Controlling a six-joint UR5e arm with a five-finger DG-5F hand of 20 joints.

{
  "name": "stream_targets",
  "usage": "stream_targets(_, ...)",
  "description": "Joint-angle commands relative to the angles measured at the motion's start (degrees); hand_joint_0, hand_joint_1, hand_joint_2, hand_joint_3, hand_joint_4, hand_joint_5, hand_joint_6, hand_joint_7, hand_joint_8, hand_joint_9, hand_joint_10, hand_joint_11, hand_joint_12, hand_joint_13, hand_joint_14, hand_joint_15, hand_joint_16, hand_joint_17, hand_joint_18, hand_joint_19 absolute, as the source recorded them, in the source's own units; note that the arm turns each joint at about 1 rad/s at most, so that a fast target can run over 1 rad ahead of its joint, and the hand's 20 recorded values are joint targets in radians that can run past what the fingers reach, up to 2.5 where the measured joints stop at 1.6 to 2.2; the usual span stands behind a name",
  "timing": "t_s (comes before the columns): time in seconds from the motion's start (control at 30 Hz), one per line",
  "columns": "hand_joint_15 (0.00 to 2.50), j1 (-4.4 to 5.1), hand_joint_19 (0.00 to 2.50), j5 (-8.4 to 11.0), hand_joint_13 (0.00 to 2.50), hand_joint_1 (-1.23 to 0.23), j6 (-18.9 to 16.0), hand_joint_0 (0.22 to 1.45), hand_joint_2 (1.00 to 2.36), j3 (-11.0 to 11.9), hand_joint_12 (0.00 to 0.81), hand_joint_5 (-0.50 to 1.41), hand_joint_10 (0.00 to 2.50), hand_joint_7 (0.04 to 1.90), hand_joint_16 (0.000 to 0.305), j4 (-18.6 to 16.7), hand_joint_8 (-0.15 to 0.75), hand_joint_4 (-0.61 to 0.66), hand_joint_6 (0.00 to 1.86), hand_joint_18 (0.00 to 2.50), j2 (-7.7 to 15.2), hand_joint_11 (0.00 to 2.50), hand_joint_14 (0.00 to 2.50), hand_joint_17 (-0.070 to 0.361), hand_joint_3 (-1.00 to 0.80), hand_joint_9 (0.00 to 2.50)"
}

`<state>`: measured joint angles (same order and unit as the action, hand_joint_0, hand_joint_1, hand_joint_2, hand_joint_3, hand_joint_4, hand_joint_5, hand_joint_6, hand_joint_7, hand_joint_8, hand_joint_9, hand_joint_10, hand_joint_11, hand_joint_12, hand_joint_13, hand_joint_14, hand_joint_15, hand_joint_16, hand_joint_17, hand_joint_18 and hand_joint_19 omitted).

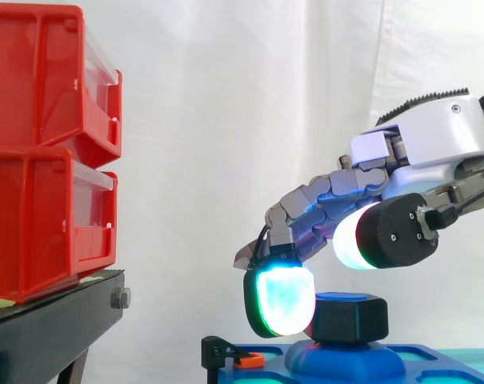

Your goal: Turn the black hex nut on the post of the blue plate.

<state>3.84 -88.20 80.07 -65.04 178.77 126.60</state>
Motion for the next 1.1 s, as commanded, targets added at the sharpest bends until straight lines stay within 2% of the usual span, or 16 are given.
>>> stream_targets(0.0, 0.11, -0.42, 0.18, -0.84, 0.33, -0.25, 0.27, 0.48, 1.00, 0.00, 0.368, -0.22, 0.00, 1.13, 0.058, 0.00, 0.237, 0.19, 0.57, 0.16, 0.05, 0.00, 0.00, 0.131, -0.50, 0.28)
stream_targets(0.73, 0.11, -2.88, 0.18, -4.09, 0.34, -0.26, 1.50, 0.48, 1.00, 0.00, 0.366, -0.21, 0.00, 1.14, 0.058, -1.40, 0.238, 0.19, 0.57, 0.18, 0.05, 0.00, 0.00, 0.130, -0.50, 0.28)
stream_targets(0.77, 0.11, -3.32, 0.18, -4.70, 0.34, -0.27, 1.58, 0.48, 1.00, 0.00, 0.366, -0.21, 0.00, 1.14, 0.058, -1.32, 0.238, 0.19, 0.57, 0.18, 0.05, 0.00, 0.00, 0.130, -0.50, 0.28)
stream_targets(1.07, 0.11, -5.16, 0.19, -7.25, 0.34, -0.27, 1.94, 0.48, 1.00, -0.09, 0.368, -0.21, 0.00, 1.14, 0.058, -1.14, 0.238, 0.18, 0.57, 0.18, 0.05, 0.00, 0.00, 0.130, -0.50, 0.28)
